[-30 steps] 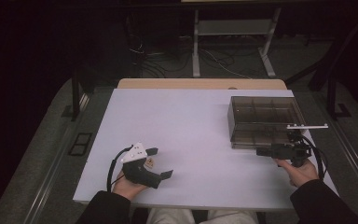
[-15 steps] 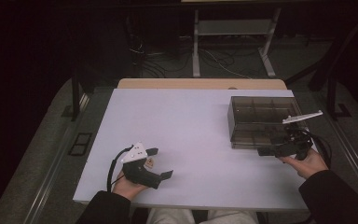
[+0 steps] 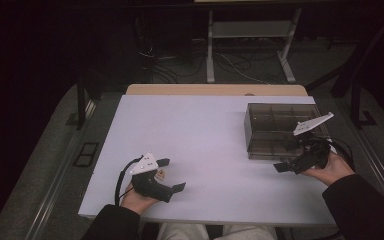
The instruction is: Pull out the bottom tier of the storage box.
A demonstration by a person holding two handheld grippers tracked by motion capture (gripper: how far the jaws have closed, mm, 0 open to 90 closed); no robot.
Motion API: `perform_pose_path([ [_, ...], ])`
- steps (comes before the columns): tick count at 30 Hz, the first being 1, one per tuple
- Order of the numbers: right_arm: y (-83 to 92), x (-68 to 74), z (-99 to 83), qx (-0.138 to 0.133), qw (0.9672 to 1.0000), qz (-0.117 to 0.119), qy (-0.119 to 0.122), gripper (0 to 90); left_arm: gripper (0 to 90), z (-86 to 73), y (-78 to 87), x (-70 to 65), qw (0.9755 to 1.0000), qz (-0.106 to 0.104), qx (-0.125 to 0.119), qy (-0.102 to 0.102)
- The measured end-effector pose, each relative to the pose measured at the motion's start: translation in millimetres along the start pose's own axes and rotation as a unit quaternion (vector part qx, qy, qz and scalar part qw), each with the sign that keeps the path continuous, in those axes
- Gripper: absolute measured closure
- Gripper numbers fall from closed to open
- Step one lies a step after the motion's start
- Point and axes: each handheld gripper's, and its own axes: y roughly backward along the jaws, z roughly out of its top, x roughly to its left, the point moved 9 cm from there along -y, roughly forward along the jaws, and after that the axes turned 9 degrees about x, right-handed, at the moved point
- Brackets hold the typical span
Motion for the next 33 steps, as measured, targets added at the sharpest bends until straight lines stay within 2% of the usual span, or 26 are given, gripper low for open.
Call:
perform_pose_path([
  [9,-4.9,-3.7,0.4,0.005,0.999,0.023,0.038,0.5,0.0,0.2,-0.3,0.0,1.0,0.0,0.0,-0.001],
  [18,-16.6,-9.6,1.7,0.013,0.998,-0.004,0.062,0.6,0.0,0.2,-0.3,-0.2,1.0,-0.001,0.001,-0.004],
  [19,-18.2,-10.7,2.2,0.014,0.9978,-0.007,0.065,2.3,0.0,0.2,-0.2,-0.2,1.0,0.0,0.001,-0.003],
  [21,-20.3,-10.3,2.8,0.015,0.9971,-0.002,0.074,13.0,0.0,0.3,-0.2,-0.3,1.0,-0.001,0.0,-0.002],
  [26,-27.2,-14.1,4.9,0.02,0.9969,-0.01,0.075,14.8,0.0,0.3,-0.1,-0.3,1.0,-0.001,0.0,-0.003],
  [33,-37.9,-22.4,2.7,0.036,0.9957,-0.027,0.081,24.6,0.0,0.2,0.0,-0.5,1.0,0.0,0.0,-0.002],
])
